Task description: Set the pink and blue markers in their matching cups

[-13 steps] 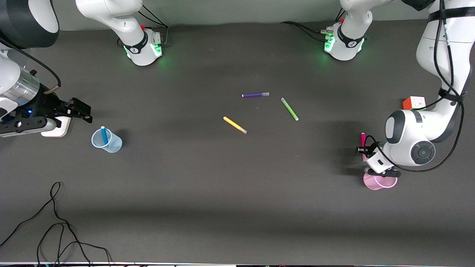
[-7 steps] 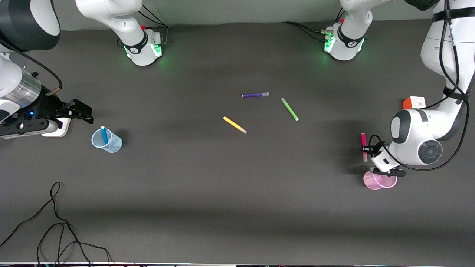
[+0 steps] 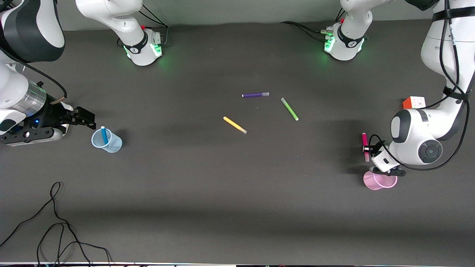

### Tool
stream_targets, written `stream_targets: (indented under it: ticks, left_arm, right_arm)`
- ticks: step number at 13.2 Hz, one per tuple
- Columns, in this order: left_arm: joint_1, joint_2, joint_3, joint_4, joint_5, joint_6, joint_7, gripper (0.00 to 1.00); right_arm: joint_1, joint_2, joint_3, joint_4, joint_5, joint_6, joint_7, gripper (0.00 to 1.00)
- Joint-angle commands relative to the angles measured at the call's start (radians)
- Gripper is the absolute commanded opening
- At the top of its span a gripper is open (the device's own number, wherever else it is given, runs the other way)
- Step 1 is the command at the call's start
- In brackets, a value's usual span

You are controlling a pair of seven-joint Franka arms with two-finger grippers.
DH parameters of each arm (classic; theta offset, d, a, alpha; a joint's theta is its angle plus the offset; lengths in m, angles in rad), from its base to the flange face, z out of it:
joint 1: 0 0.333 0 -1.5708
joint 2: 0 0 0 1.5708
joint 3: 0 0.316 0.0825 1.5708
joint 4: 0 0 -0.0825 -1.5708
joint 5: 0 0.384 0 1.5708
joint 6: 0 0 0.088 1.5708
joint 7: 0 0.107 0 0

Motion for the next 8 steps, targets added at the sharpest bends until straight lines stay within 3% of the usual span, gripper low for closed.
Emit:
stream_targets:
  ticks: [1, 4, 6, 8]
  left_arm:
    - [-0.005, -0.057, -0.001, 0.019, -0.015, -0.112, 0.000, 0.00]
    - [-0.014, -0.100, -0.008, 0.129, -0.016, -0.310, 0.000, 0.00]
    - [-0.017, -0.088, -0.023, 0.287, -0.045, -0.523, 0.000, 0.00]
    - [-0.026, -0.074, -0.023, 0.341, -0.049, -0.564, -0.002, 0.00]
  right_arm:
    - [-0.003, 0.005, 0.002, 0.017, 0.000, 0.009, 0.022, 1.00]
    - [-0.003, 0.009, 0.000, 0.016, -0.006, 0.015, 0.022, 1.00]
    - [-0.003, 0.005, -0.001, 0.017, -0.012, 0.013, 0.022, 1.00]
    - [-0.003, 0.005, -0.003, 0.016, -0.012, 0.013, 0.022, 1.00]
